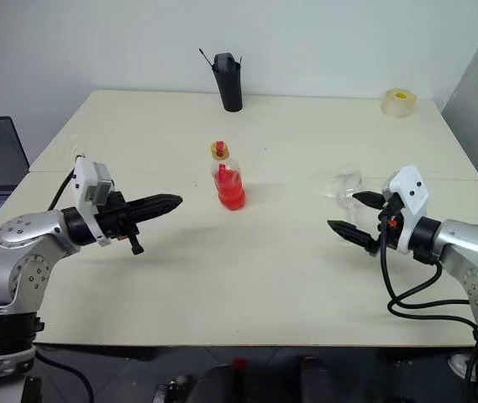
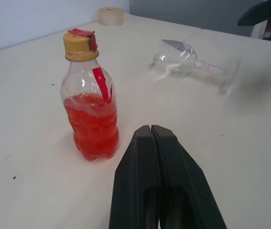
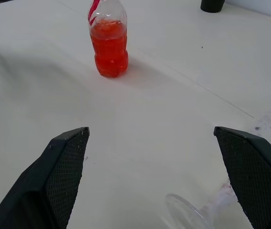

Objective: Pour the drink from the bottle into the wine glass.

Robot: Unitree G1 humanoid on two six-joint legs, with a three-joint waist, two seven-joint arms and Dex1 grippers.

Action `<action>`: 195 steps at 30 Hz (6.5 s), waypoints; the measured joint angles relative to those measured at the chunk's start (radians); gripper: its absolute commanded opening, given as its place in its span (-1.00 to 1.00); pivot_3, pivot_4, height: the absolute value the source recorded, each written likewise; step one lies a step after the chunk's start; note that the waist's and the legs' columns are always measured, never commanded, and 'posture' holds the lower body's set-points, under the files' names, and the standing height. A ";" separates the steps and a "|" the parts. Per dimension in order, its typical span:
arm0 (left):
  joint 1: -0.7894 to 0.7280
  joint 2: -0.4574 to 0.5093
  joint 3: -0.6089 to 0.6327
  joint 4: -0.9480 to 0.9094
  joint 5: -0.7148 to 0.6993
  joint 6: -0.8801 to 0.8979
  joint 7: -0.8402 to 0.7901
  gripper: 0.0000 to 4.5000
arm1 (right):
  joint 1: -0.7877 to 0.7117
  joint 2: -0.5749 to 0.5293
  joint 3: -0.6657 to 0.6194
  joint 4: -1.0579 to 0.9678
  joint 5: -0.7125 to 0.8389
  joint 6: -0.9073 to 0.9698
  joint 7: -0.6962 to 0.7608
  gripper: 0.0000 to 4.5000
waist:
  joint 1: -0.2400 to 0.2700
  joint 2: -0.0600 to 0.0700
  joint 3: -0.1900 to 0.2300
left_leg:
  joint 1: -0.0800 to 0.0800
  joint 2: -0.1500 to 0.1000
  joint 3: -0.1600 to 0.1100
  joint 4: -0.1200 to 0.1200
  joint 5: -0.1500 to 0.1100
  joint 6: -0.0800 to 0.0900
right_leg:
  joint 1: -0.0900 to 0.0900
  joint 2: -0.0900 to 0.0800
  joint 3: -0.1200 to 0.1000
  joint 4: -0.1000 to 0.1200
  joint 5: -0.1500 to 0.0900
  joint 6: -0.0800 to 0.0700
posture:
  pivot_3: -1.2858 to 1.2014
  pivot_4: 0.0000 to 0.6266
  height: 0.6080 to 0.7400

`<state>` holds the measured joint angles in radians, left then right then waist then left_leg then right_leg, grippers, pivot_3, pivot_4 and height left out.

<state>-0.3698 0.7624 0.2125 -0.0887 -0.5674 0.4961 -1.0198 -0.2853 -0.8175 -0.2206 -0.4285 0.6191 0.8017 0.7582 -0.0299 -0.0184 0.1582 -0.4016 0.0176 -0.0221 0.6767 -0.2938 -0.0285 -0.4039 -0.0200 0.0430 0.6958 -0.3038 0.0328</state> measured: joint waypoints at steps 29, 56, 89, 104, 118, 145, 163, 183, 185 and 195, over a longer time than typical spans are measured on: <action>-0.048 -0.420 -0.078 0.104 0.258 -0.298 0.482 -1.00 | -0.096 0.125 0.297 -0.185 0.047 0.125 -0.126 0.99 | 0.003 -0.001 -0.001 | -0.001 -0.001 -0.002 0.002 0.000 0.000 | 0.000 -0.002 0.000 0.000 0.000 0.000 | 0.03 -0.52 1.00; -0.106 -0.493 -0.121 0.239 0.229 -0.206 0.527 0.99 | -0.102 0.128 0.333 -0.164 -0.041 0.103 -0.119 1.00 | 0.001 -0.001 -0.001 | -0.001 -0.002 -0.002 0.002 0.000 0.000 | 0.000 -0.002 -0.001 0.000 0.000 0.000 | 0.03 -0.52 1.00; -0.408 -0.595 -0.128 0.922 0.407 -0.647 0.556 -0.01 | -0.154 0.225 0.268 -0.121 -0.111 0.057 -0.204 1.00 | 0.000 -0.002 -0.001 | -0.001 -0.005 -0.002 0.002 0.001 -0.001 | -0.001 -0.002 -0.002 0.001 0.000 0.000 | 0.03 -0.52 1.00; -0.154 -0.431 -0.293 0.165 0.214 -0.158 0.161 -0.02 | -0.488 0.462 0.151 -0.106 0.053 0.411 -0.452 1.00 | -0.002 0.000 -0.001 | -0.002 -0.003 -0.003 0.001 0.001 0.000 | -0.001 -0.003 -0.002 0.002 0.000 0.000 | 0.03 -0.52 1.00; -0.162 -0.453 -0.332 0.160 0.246 -0.163 0.179 -0.02 | -0.494 0.485 0.165 -0.108 0.079 0.449 -0.502 0.92 | -0.003 0.000 -0.001 | -0.002 -0.003 -0.003 0.001 0.000 0.000 | -0.001 -0.003 -0.001 0.002 0.000 0.000 | 0.03 -0.52 1.00; -0.182 -0.422 -0.383 0.138 0.185 -0.128 -0.071 -0.31 | -0.374 0.180 0.198 -0.002 0.109 0.048 0.098 -0.45 | -0.004 0.000 -0.001 | -0.002 -0.004 -0.003 0.001 0.000 0.000 | -0.001 -0.001 -0.002 0.000 0.000 0.000 | 0.03 -0.52 1.00; -0.188 -0.430 -0.401 0.126 0.167 -0.112 -0.104 -0.44 | -0.332 0.132 0.014 -0.157 0.420 0.160 -0.057 0.91 | 0.001 -0.001 0.000 | -0.003 -0.003 -0.004 0.002 0.000 0.000 | -0.001 -0.003 -0.002 0.000 0.000 0.000 | 0.03 -0.52 1.00; -0.211 -0.449 -0.405 0.166 0.179 -0.156 -0.129 -0.44 | -0.258 0.136 0.097 -0.343 0.630 0.267 -0.781 1.00 | 0.000 -0.001 0.000 | -0.004 -0.003 -0.004 0.002 0.000 0.000 | -0.001 -0.002 -0.001 -0.001 0.000 0.000 | 0.03 -0.52 1.00; -0.214 -0.450 -0.405 0.175 0.183 -0.160 -0.129 -0.44 | -0.260 0.118 0.096 -0.342 0.653 0.267 -0.798 1.00 | 0.000 -0.001 0.000 | -0.004 -0.003 -0.004 0.002 0.000 0.000 | -0.001 -0.002 -0.001 -0.001 0.000 0.000 | 0.03 -0.52 1.00; -0.214 -0.451 -0.405 0.204 0.219 -0.200 -0.122 -0.44 | -0.335 0.015 0.183 -0.363 0.910 0.247 -1.241 1.00 | -0.002 -0.001 0.000 | -0.005 -0.003 -0.004 0.002 0.000 0.000 | -0.001 -0.002 0.000 -0.001 0.000 0.000 | 0.03 -0.52 1.00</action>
<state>-0.5839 0.3110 -0.1928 0.1156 -0.3487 0.2964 -1.1418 -0.6206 -0.8029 -0.0373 -0.7915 1.5287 1.0488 -0.4827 -0.0317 -0.0189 0.1578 -0.4063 0.0151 -0.0264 0.6784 -0.2935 -0.0282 -0.4047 -0.0224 0.0431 0.6949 -0.3040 0.0332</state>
